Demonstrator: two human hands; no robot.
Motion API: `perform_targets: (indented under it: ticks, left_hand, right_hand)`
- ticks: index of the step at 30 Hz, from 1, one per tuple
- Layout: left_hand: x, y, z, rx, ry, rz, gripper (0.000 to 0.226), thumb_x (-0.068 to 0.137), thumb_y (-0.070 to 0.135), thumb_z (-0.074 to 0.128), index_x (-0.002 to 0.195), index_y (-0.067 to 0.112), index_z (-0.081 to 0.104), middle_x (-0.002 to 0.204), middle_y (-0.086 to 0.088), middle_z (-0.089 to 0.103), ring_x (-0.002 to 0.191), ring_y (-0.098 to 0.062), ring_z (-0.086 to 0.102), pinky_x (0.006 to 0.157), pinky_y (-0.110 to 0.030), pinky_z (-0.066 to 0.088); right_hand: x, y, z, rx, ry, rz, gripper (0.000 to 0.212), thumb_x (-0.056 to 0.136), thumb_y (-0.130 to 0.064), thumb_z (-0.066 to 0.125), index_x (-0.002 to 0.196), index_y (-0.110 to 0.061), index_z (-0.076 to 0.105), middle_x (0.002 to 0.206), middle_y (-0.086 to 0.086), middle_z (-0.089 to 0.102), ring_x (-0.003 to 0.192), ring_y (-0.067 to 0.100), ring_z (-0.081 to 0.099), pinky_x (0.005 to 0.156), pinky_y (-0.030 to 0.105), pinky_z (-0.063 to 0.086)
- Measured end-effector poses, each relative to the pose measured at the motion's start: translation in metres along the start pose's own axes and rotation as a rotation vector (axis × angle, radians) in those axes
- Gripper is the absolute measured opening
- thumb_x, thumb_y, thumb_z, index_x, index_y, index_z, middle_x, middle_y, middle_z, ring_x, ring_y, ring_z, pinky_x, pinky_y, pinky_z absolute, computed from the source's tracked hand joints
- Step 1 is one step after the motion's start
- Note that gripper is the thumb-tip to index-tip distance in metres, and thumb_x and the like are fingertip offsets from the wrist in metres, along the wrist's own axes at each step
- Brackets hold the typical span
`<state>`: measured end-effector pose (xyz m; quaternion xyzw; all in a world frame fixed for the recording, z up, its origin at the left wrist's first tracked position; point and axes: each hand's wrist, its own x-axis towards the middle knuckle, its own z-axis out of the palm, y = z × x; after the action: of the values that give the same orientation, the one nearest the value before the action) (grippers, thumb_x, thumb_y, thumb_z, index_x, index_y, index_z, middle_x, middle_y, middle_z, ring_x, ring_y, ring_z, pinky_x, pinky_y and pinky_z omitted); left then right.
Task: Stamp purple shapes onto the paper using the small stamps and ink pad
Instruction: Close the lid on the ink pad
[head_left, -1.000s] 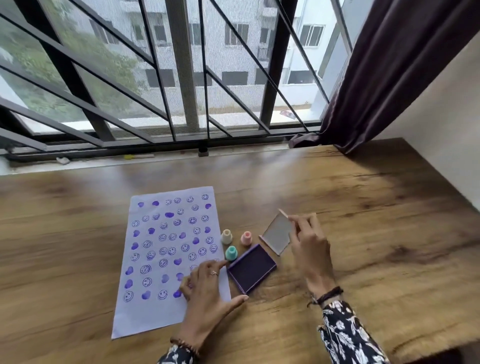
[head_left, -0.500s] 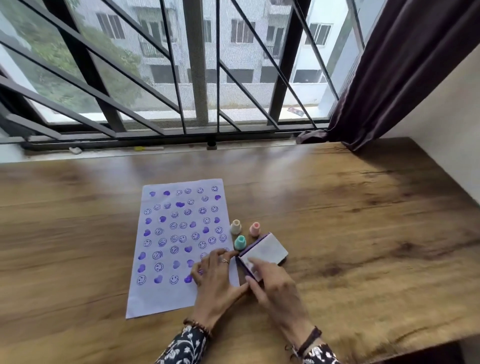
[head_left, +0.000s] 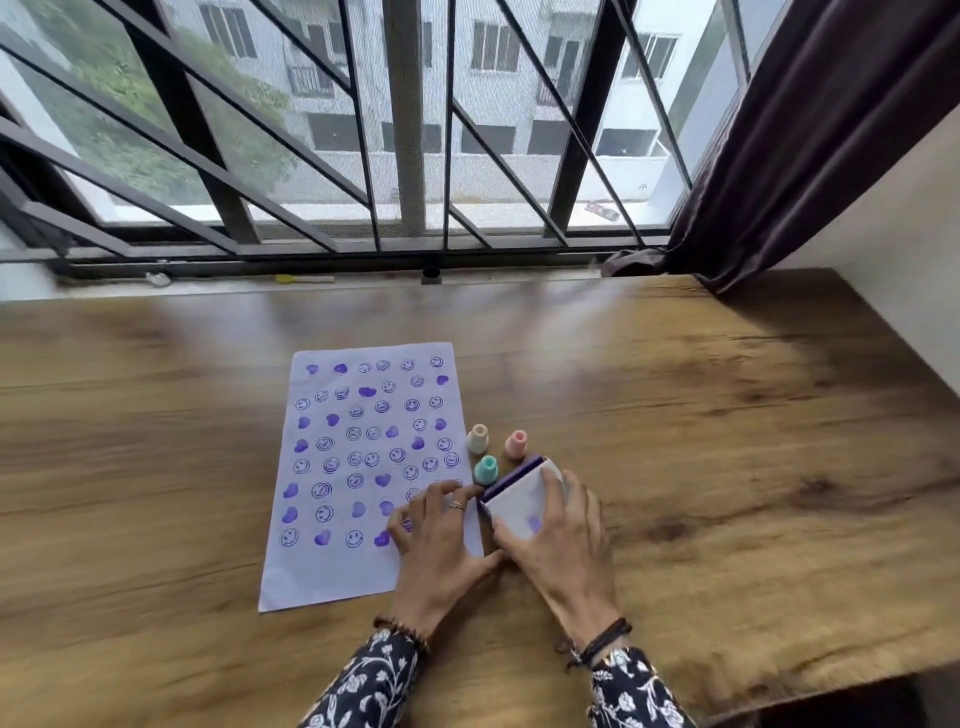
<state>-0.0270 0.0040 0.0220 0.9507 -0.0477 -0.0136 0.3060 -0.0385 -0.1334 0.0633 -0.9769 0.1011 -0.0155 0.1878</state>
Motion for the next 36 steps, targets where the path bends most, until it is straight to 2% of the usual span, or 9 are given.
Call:
perform_targets:
  ticks: [4, 14, 21, 25, 29, 33, 36]
  left_hand:
    - [0.0, -0.001, 0.002, 0.014, 0.005, 0.013, 0.067, 0.063, 0.058, 0.061, 0.122, 0.031, 0.044, 0.125, 0.003, 0.041, 0.121, -0.013, 0.03, 0.092, -0.032, 0.008]
    - [-0.002, 0.002, 0.0, 0.038, 0.004, 0.01, 0.069, 0.064, 0.059, 0.062, 0.123, 0.03, 0.043, 0.128, 0.003, 0.041, 0.122, -0.013, 0.03, 0.097, -0.036, 0.01]
    - [-0.003, 0.003, 0.001, 0.035, 0.041, 0.013, 0.057, 0.068, 0.053, 0.062, 0.119, 0.032, 0.047, 0.126, 0.005, 0.044, 0.122, -0.012, 0.033, 0.099, -0.039, 0.01]
    - [-0.002, 0.002, 0.0, 0.029, 0.014, 0.012, 0.065, 0.065, 0.056, 0.065, 0.123, 0.034, 0.044, 0.128, 0.006, 0.041, 0.122, -0.01, 0.029, 0.098, -0.037, 0.01]
    - [0.0, 0.003, -0.001, 0.026, -0.004, 0.008, 0.062, 0.066, 0.057, 0.065, 0.121, 0.038, 0.046, 0.126, 0.007, 0.04, 0.122, -0.009, 0.029, 0.099, -0.037, 0.01]
    - [0.002, 0.002, -0.005, -0.039, -0.023, -0.007, 0.057, 0.066, 0.051, 0.07, 0.118, 0.037, 0.051, 0.124, 0.006, 0.042, 0.121, -0.011, 0.032, 0.103, -0.043, 0.018]
    - [0.001, 0.002, -0.005, -0.033, -0.019, -0.003, 0.056, 0.067, 0.05, 0.069, 0.118, 0.038, 0.05, 0.123, 0.007, 0.041, 0.121, -0.01, 0.031, 0.1, -0.038, 0.013]
  right_hand:
    - [-0.004, -0.002, 0.001, -0.032, -0.008, -0.005, 0.079, 0.073, -0.061, 0.054, 0.135, -0.015, 0.036, 0.139, 0.011, 0.042, 0.123, 0.028, 0.041, 0.102, 0.039, 0.038]
    - [-0.003, -0.006, -0.001, 0.058, 0.037, -0.016, 0.082, 0.07, -0.053, 0.066, 0.135, -0.012, 0.038, 0.135, 0.012, 0.049, 0.12, 0.03, 0.046, 0.1, 0.038, 0.04]
    - [-0.003, 0.001, -0.005, 0.109, 0.08, -0.053, 0.083, 0.066, -0.046, 0.073, 0.133, -0.009, 0.04, 0.13, 0.014, 0.053, 0.118, 0.033, 0.049, 0.096, 0.043, 0.047]
    - [0.0, 0.01, -0.01, 0.122, 0.052, -0.072, 0.094, 0.064, -0.046, 0.075, 0.139, -0.012, 0.03, 0.129, 0.012, 0.053, 0.118, 0.03, 0.048, 0.092, 0.042, 0.049]
    - [0.0, 0.017, -0.013, 0.145, 0.019, -0.079, 0.103, 0.062, -0.053, 0.073, 0.142, -0.014, 0.021, 0.127, 0.013, 0.054, 0.118, 0.029, 0.049, 0.089, 0.039, 0.049]
    - [-0.002, 0.02, -0.012, 0.169, 0.013, -0.086, 0.109, 0.06, -0.055, 0.072, 0.144, -0.015, 0.015, 0.126, 0.014, 0.054, 0.116, 0.029, 0.05, 0.086, 0.039, 0.05]
    - [0.0, 0.02, -0.01, 0.186, -0.017, -0.09, 0.111, 0.06, -0.056, 0.071, 0.145, -0.015, 0.012, 0.128, 0.015, 0.053, 0.118, 0.029, 0.049, 0.089, 0.04, 0.049]
